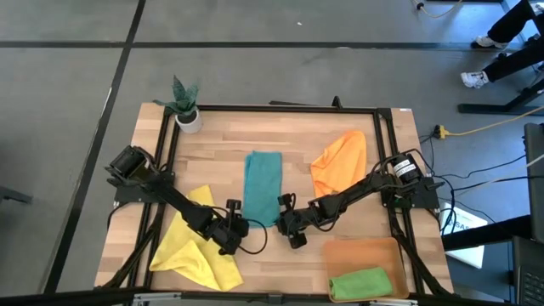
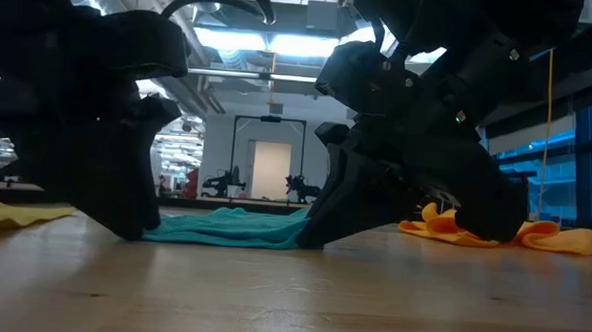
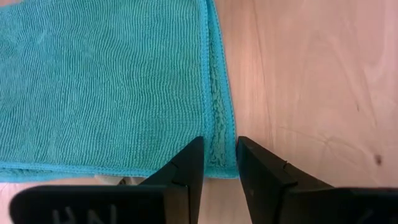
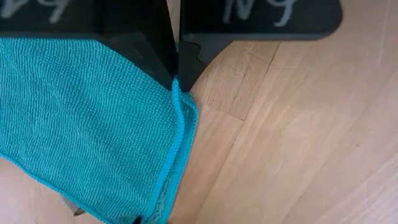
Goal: Roll microfiber towels into tight, uniform cylinder then place into a basket
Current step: Roll the blue microfiber towel
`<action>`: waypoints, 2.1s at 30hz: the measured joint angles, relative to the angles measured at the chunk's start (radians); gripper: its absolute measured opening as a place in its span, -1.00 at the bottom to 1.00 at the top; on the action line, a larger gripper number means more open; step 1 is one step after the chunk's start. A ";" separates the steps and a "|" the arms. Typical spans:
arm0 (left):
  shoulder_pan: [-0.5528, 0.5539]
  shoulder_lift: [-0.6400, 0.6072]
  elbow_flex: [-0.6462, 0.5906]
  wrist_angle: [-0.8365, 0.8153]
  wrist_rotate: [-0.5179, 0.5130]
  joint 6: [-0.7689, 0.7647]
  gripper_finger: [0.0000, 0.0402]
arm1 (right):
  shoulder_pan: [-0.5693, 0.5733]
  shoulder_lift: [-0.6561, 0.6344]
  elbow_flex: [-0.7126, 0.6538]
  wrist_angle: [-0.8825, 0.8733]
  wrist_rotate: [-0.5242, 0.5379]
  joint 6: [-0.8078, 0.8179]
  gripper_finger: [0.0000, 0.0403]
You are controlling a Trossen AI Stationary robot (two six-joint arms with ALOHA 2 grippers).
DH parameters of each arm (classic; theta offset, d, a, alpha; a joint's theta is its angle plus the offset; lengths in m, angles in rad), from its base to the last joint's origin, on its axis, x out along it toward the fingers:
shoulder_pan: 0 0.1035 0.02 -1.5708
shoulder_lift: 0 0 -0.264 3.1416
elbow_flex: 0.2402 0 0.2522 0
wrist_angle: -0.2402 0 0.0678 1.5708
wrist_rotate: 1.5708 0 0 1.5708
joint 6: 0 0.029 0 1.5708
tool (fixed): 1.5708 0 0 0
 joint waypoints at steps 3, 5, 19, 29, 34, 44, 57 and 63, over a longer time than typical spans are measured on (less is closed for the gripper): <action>0.002 0.000 0.000 0.000 0.001 0.002 -0.55 | 0.000 0.000 0.000 0.000 0.000 0.000 -0.95; 0.002 0.000 0.000 -0.001 0.003 -0.010 -0.55 | 0.000 0.000 0.000 0.000 -0.001 0.000 -0.95; 0.012 0.001 0.002 -0.046 0.003 -0.065 -0.97 | 0.000 0.000 0.005 -0.002 -0.004 0.006 -0.95; 0.007 -0.044 0.030 -0.079 0.037 -0.119 -1.00 | 0.001 -0.035 0.074 -0.144 -0.089 0.182 -0.95; 0.005 -0.045 0.089 -0.169 0.037 -0.195 -1.00 | 0.000 -0.035 0.099 -0.185 -0.092 0.284 -0.95; 0.005 -0.045 0.135 -0.201 -0.012 -0.251 -1.00 | 0.012 -0.040 0.182 -0.324 0.036 0.467 -0.95; 0.033 -0.046 0.136 -0.267 -0.097 -0.362 -1.00 | 0.031 -0.040 0.228 -0.446 0.254 0.611 -0.95; 0.036 -0.046 0.136 -0.269 -0.178 -0.381 -1.00 | 0.031 -0.040 0.228 -0.500 0.361 0.682 -0.95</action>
